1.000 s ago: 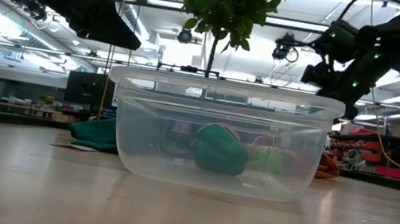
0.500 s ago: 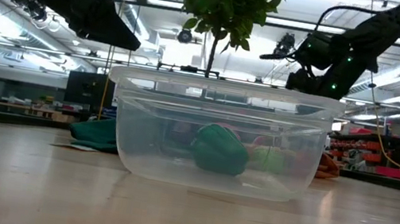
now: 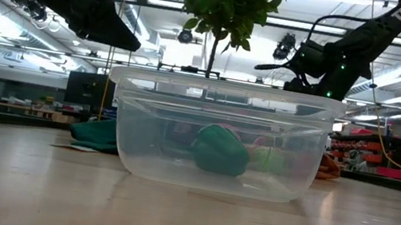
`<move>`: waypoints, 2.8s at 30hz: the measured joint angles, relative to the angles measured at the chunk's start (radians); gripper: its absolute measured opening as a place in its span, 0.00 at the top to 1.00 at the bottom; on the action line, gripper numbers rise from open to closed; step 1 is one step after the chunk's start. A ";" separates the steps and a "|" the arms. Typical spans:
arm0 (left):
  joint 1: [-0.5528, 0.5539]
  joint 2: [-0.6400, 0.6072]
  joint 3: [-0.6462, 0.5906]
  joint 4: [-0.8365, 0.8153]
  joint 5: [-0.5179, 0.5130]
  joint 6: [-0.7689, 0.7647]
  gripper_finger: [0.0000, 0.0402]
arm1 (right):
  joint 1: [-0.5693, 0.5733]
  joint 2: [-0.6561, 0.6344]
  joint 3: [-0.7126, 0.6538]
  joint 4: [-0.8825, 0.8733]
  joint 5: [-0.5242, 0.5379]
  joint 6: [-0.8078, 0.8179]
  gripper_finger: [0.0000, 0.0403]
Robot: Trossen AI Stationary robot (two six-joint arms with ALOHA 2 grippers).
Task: Pick and placing Produce into tupperware
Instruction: Put the lemon into the transparent bin
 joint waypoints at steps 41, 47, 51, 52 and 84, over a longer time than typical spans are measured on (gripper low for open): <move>0.000 0.000 0.000 -0.004 0.000 -0.022 0.64 | -0.002 0.059 -0.004 -0.054 -0.190 0.077 0.31; 0.000 0.000 0.000 -0.004 0.000 -0.022 0.65 | -0.002 0.104 -0.004 -0.028 -0.184 0.061 0.32; 0.000 0.000 0.000 -0.006 0.000 -0.021 0.67 | -0.002 0.104 -0.004 -0.012 -0.183 0.055 0.36; 0.000 0.000 0.000 -0.007 0.000 -0.021 0.67 | -0.002 0.101 -0.004 -0.012 -0.183 0.055 0.38; 0.000 0.000 0.000 -0.020 0.000 -0.027 0.67 | -0.003 0.097 -0.003 -0.027 -0.188 0.054 0.61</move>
